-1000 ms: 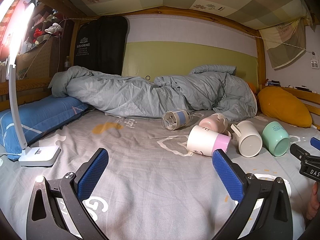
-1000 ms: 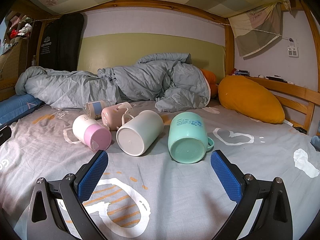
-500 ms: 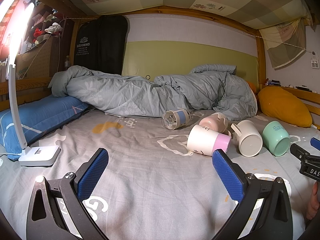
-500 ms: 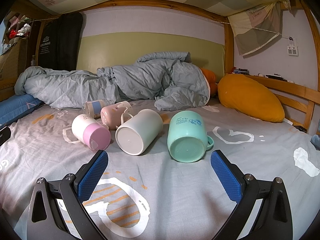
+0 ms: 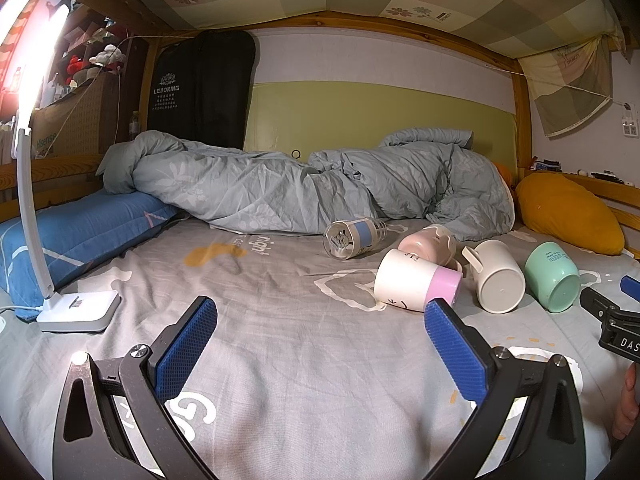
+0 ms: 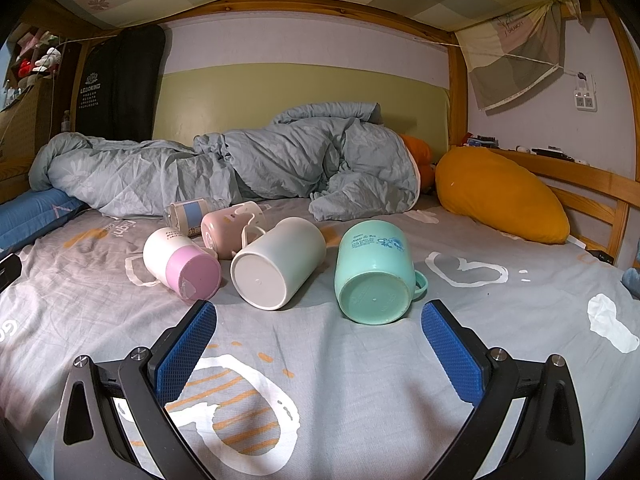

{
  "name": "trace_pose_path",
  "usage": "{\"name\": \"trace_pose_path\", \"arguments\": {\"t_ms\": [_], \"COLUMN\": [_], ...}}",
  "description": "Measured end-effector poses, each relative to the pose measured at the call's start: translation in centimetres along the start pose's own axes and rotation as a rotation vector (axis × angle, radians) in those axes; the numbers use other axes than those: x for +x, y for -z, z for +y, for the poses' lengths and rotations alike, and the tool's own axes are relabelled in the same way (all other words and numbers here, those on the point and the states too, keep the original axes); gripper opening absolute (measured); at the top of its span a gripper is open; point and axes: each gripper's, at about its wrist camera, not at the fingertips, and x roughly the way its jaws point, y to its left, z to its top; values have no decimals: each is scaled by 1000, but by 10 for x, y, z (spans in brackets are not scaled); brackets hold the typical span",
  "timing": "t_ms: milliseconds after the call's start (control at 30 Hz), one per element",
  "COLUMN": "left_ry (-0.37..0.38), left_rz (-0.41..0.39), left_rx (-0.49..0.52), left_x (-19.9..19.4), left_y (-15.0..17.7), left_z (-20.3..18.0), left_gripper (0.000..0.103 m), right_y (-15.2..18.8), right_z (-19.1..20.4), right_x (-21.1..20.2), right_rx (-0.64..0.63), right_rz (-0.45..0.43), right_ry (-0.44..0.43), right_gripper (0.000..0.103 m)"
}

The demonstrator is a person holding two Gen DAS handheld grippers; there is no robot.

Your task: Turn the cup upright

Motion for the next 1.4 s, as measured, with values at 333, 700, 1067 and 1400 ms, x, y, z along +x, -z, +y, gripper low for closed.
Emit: {"name": "trace_pose_path", "arguments": {"t_ms": [333, 700, 1067, 1400], "left_ry": [0, 4, 18, 33], "left_rz": [0, 8, 4, 7], "left_rx": [0, -13, 15, -20], "left_x": [0, 0, 0, 0], "left_y": [0, 1, 0, -4], "left_z": [0, 0, -5, 3], "left_gripper": [103, 103, 103, 103], "right_y": [0, 6, -42, -85], "right_z": [0, 3, 19, 129], "right_x": [0, -10, -26, 54], "right_rx": [1, 0, -24, -528], "right_rz": [5, -24, 35, 362], "right_ry": [1, 77, -64, -300], "right_gripper": [103, 103, 103, 103]}}
